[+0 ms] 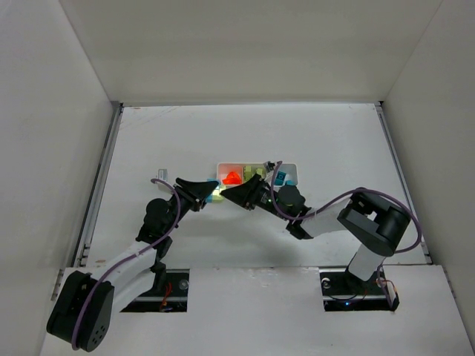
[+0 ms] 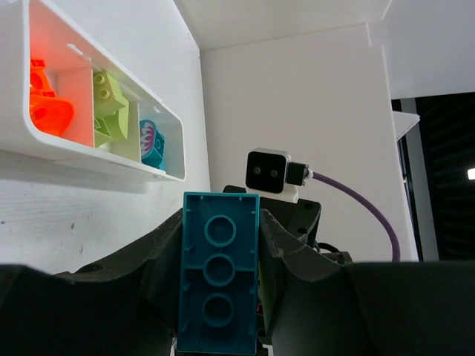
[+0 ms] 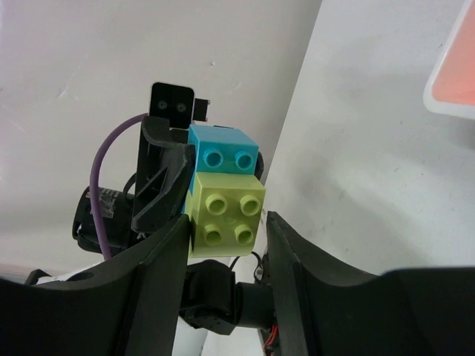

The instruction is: Sort the legos into containers by color

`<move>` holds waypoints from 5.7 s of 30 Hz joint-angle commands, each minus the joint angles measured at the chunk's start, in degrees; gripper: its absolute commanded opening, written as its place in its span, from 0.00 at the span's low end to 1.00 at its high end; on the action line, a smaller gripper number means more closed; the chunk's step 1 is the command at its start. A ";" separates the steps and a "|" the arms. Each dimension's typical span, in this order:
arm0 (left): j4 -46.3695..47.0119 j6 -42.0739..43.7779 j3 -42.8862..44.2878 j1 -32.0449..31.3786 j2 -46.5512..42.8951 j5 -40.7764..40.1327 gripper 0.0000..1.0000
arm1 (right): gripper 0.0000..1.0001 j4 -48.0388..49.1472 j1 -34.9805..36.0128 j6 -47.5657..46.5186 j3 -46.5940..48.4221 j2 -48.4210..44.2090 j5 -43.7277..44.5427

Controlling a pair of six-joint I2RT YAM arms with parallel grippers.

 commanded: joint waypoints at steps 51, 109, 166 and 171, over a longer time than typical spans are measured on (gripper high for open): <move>3.52 1.70 1.53 4.36 2.32 5.14 0.16 | 0.67 -51.62 -10.71 -32.18 14.40 -10.80 21.90; 3.96 -0.32 0.13 1.37 -2.69 5.14 0.15 | 0.39 -6.78 -5.78 -6.07 -5.29 -14.59 -4.38; 13.89 -14.37 -0.75 -4.26 -3.66 15.60 0.20 | 0.69 -25.15 -3.77 -33.13 -1.95 -33.66 -12.72; 13.10 -23.07 -1.45 -4.52 -0.49 16.92 0.19 | 0.75 -28.40 0.36 -48.50 -4.15 -37.88 -7.20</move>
